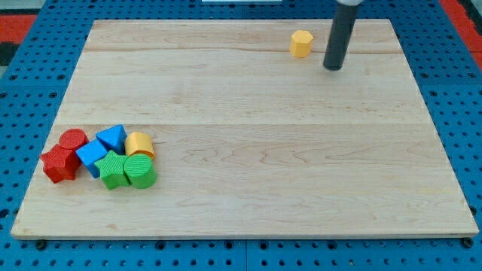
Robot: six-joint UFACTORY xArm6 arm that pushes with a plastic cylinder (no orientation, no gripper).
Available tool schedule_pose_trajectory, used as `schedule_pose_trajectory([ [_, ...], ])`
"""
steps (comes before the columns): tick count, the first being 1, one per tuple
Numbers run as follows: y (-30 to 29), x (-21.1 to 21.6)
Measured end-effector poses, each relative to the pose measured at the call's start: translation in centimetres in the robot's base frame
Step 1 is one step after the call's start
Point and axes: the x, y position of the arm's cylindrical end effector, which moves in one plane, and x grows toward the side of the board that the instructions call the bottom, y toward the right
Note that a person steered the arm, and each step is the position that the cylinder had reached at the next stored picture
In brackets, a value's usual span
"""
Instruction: Move the yellow hexagon to the top right of the yellow heart
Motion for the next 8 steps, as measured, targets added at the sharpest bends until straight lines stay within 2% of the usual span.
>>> schedule_pose_trajectory([
  [1,2.3,-5.2],
  [2,-3.3,-5.8],
  [4,-17.5,0.6],
  [6,-25.0,5.9],
  [7,-27.1,7.7],
  [8,-24.6,7.2],
])
